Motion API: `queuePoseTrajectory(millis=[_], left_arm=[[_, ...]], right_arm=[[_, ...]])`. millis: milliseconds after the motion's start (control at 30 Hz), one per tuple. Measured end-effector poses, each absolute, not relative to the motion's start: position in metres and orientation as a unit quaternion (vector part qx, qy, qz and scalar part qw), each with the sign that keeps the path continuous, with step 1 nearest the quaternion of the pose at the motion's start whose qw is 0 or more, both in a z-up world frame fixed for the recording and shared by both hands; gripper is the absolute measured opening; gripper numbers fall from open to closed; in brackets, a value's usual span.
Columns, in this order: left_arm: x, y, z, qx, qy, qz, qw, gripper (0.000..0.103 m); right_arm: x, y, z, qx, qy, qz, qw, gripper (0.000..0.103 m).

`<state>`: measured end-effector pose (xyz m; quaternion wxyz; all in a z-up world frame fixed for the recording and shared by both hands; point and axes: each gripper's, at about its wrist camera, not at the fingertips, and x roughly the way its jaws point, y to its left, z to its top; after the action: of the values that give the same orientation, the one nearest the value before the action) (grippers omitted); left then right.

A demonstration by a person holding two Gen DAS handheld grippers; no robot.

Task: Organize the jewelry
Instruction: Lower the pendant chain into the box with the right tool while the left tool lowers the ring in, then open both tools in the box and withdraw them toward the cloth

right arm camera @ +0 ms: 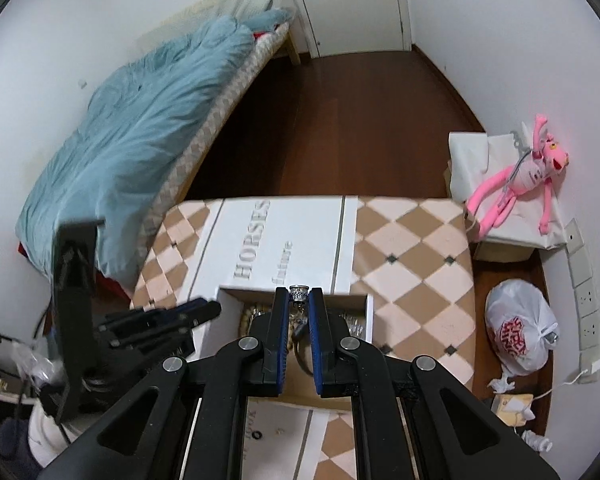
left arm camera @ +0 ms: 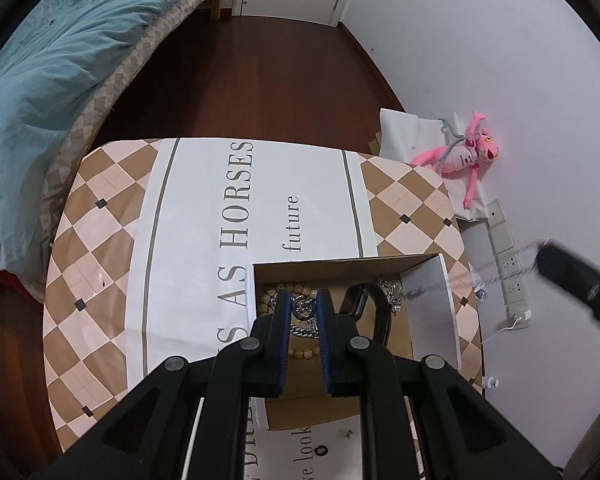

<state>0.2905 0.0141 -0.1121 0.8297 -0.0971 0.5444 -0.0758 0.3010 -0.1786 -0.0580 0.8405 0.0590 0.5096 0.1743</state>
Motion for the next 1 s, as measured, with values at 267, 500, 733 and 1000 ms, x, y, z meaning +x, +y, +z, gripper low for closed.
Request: queuePoseTrajectory(millis=[267,500,733,1000], left_arm=[[0.293,0.006,-0.124,-0.089,0.564,-0.088,0.816,0.010],[0.299,0.009,-0.132,-0.094,0.590,-0.064,0.799,0.012],[0.292,0.022,-0.120,-0.079,0.569,-0.027,0.818,0.060],[0.258,0.024,-0.104,-0.030,0.530,0.009,0.847,0.097]], right_arm=[[0.288,-0.175,-0.120,0.045,0.577,0.167,0.799,0.010],[0.298,-0.187,-0.148,0.062,0.623,0.140,0.767,0.023],[0.293,-0.196,-0.141,0.059,0.611,0.127,0.779,0.057],[0.274,-0.188,-0.133,-0.007,0.588,0.074,0.805,0.093]])
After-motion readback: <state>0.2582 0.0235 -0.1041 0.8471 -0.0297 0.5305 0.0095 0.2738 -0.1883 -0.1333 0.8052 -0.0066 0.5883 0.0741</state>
